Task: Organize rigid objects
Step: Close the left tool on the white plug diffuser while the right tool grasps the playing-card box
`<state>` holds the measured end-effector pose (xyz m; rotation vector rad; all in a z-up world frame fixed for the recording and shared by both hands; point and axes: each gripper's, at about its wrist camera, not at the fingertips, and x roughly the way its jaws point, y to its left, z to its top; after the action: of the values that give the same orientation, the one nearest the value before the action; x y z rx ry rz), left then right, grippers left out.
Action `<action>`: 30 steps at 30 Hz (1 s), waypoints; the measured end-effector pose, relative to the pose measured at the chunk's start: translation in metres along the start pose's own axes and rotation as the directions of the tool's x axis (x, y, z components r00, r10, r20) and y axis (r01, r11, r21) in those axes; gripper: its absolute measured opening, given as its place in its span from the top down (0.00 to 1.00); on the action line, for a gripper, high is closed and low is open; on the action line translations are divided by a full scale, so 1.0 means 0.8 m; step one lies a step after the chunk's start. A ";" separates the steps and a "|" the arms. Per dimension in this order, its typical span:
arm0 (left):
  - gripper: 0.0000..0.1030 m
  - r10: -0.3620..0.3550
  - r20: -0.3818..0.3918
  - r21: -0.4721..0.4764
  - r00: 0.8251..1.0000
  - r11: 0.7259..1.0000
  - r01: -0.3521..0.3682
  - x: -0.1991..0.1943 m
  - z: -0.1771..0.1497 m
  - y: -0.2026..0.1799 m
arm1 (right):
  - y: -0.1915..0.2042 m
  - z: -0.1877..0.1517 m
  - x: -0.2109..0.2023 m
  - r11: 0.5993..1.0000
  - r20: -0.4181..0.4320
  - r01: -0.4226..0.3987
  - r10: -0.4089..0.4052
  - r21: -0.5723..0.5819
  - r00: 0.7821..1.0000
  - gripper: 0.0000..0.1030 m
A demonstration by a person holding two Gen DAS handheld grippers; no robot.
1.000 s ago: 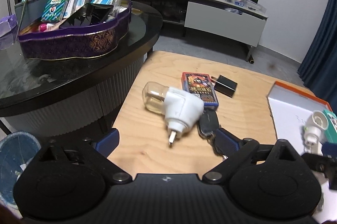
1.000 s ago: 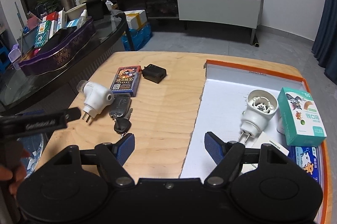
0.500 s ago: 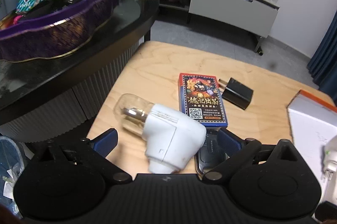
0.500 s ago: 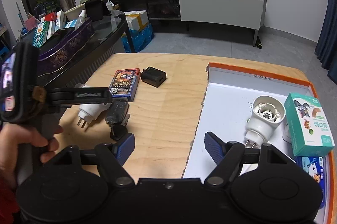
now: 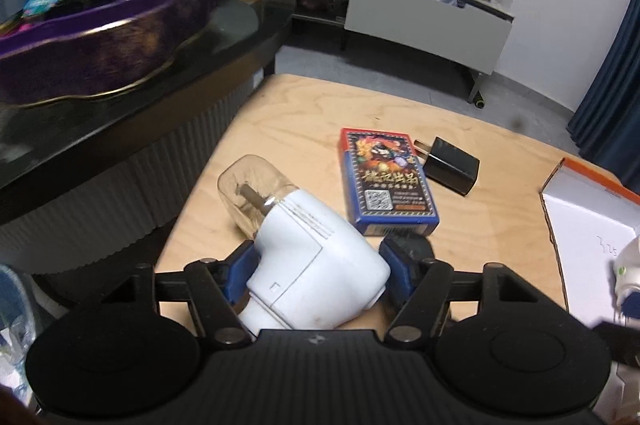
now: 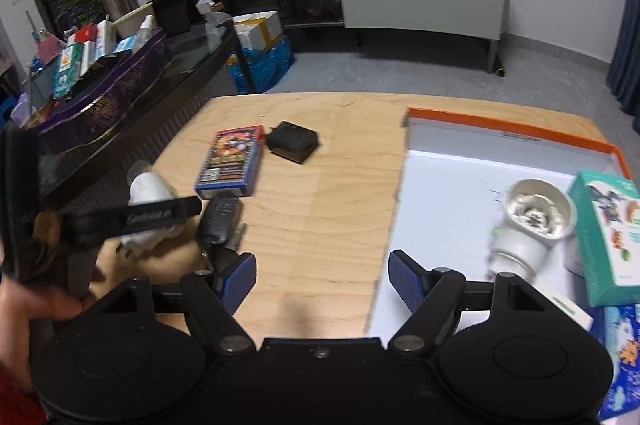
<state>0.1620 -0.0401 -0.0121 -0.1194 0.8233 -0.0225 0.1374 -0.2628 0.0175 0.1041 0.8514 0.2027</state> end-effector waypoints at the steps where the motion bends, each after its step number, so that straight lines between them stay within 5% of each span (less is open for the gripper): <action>1: 0.34 0.002 0.008 -0.002 1.000 1.000 -0.002 -0.008 -0.003 0.003 | 0.004 0.003 0.003 1.000 -0.004 -0.009 0.009 -0.003 1.000 0.16; 14: 0.34 0.076 0.083 0.002 0.994 0.997 -0.076 -0.065 -0.016 0.021 | 0.096 0.070 0.113 0.997 -0.060 -0.076 0.074 -0.022 0.995 0.16; 22: 0.34 0.077 0.115 -0.015 0.990 0.997 -0.076 -0.062 -0.013 0.025 | 0.127 0.098 0.188 0.998 -0.128 0.037 -0.043 -0.046 0.991 0.16; 24: 0.34 0.078 0.111 -0.022 0.991 0.997 -0.076 -0.061 -0.014 0.027 | 0.135 0.098 0.192 0.992 -0.106 0.082 -0.092 -0.099 0.990 0.30; 30: 0.34 0.068 0.131 -0.013 0.989 0.998 -0.067 -0.069 -0.016 0.023 | 0.130 0.083 0.169 0.987 -0.084 0.082 -0.094 -0.135 0.992 0.31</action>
<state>0.1146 -0.0195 0.0171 -0.1002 0.6954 0.0527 0.2602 -0.1324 -0.0205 -0.0665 0.9280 0.1813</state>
